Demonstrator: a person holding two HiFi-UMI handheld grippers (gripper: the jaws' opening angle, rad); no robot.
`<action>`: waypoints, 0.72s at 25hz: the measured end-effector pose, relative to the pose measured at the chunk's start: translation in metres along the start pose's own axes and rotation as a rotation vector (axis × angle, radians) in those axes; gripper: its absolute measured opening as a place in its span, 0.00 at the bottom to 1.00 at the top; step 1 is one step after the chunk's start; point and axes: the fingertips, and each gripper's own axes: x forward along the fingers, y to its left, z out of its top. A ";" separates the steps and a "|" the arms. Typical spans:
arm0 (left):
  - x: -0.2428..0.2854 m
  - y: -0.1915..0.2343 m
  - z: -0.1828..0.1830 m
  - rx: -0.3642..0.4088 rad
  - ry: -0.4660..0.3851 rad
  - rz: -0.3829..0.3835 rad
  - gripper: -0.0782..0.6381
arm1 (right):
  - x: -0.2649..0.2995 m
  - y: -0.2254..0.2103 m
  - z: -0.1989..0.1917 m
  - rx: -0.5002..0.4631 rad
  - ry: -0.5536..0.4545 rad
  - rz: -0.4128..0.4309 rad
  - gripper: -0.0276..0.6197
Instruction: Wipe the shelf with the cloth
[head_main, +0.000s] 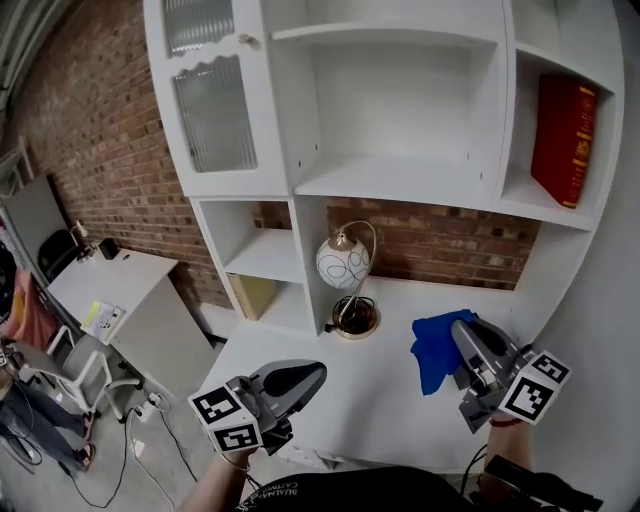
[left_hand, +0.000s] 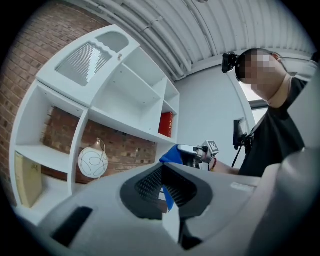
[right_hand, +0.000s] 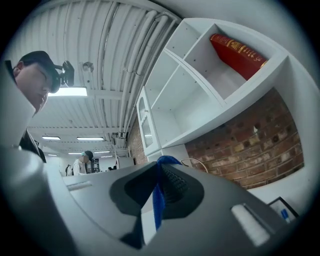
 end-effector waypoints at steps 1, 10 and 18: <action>0.005 0.005 0.005 0.009 -0.001 -0.007 0.09 | 0.007 -0.003 0.005 0.005 -0.011 0.009 0.08; 0.031 0.052 0.041 0.030 0.028 -0.123 0.09 | 0.073 0.014 0.057 -0.057 -0.116 0.075 0.08; 0.066 0.095 0.084 0.096 0.062 -0.313 0.10 | 0.153 0.040 0.124 -0.202 -0.215 0.087 0.09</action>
